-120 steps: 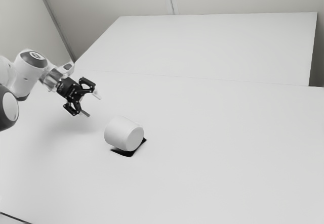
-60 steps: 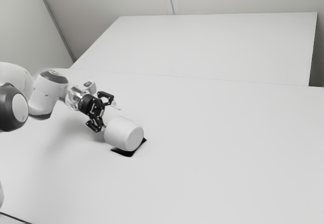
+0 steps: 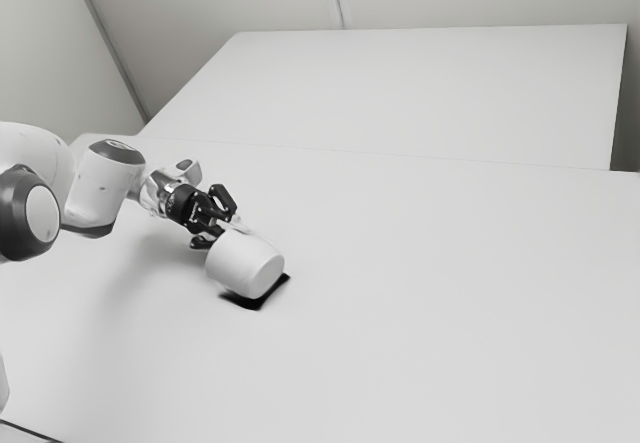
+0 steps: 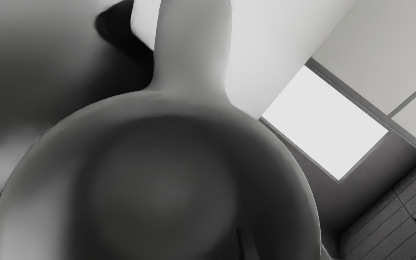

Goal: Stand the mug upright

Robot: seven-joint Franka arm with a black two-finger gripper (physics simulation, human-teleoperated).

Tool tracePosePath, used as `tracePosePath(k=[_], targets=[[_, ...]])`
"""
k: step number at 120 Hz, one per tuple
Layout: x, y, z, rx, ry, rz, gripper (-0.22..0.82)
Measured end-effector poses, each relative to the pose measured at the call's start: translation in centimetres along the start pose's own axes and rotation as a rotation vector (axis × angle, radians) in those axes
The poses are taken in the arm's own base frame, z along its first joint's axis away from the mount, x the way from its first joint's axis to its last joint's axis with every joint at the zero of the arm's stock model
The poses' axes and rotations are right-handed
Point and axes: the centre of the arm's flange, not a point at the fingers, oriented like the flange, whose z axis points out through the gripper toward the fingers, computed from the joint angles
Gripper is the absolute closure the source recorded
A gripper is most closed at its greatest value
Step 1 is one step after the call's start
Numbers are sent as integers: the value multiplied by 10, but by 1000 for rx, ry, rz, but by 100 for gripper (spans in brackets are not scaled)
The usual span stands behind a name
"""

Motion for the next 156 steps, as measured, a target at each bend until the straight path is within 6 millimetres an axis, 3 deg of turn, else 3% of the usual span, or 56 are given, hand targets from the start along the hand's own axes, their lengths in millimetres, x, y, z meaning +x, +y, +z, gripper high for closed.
tracePosePath(k=[25, 49, 64, 79, 127, 156], targets=[[-1, 10, 2, 41, 1, 8, 75], [-27, 81, 5, 371, 72, 132, 78], [-49, 123, 26, 655, 136, 221, 79], [-57, 143, 50, 889, 194, 282, 79], [-53, 142, 105, 1122, 453, 361, 79], [-59, 127, 121, 1155, 562, 351, 79]])
